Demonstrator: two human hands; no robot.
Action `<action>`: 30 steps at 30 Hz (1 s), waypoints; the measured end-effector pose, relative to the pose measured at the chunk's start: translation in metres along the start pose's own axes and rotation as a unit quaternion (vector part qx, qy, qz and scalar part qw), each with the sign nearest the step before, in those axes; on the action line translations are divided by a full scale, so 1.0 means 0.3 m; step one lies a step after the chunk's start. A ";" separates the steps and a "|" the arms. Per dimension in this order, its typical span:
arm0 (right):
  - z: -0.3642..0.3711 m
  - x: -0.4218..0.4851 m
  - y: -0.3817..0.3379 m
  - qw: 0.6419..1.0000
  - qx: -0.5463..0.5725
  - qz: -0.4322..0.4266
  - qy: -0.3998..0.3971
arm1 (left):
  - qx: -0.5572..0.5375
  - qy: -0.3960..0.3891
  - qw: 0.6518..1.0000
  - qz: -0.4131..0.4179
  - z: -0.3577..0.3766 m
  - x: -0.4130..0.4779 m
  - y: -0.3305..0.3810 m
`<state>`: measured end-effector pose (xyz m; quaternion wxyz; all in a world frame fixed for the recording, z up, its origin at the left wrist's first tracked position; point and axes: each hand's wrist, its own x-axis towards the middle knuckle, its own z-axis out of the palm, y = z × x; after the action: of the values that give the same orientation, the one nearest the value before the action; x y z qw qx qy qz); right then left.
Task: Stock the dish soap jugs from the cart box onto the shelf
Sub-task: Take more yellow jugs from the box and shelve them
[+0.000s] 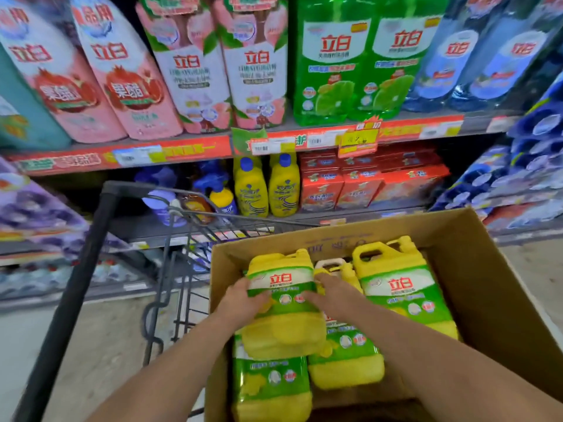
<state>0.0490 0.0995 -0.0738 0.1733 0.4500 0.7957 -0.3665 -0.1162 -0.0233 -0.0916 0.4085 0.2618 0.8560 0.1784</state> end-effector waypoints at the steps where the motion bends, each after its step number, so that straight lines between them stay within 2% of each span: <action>1: 0.013 0.019 0.002 0.998 0.056 0.003 -0.009 | -0.038 0.005 0.999 -0.021 0.013 0.006 -0.001; 6: 0.055 0.097 0.007 0.966 0.251 0.054 -0.020 | -0.144 0.024 0.983 -0.111 0.058 0.032 -0.009; 11: 0.097 0.144 0.000 0.947 0.304 0.097 -0.021 | -0.215 -0.001 0.961 -0.173 0.071 0.056 -0.013; 15: 0.110 0.153 -0.009 0.928 0.356 0.108 -0.026 | -0.251 -0.015 0.953 -0.169 0.079 0.057 -0.012; 18: 0.108 0.138 -0.006 0.930 0.355 0.090 -0.027 | -0.281 -0.006 0.946 -0.163 0.081 0.034 -0.013; 24: 0.051 0.063 -0.004 0.929 0.368 0.031 -0.016 | -0.376 0.020 0.919 -0.117 0.088 -0.086 0.022; 30: -0.041 -0.021 -0.054 0.931 0.362 -0.054 0.011 | -0.393 0.076 0.915 -0.052 0.015 -0.203 0.097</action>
<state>0.0395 0.0995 -0.0549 -0.0304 0.4425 0.6342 -0.6334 -0.0715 -0.0358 -0.0422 0.4211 0.0211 0.7576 0.4982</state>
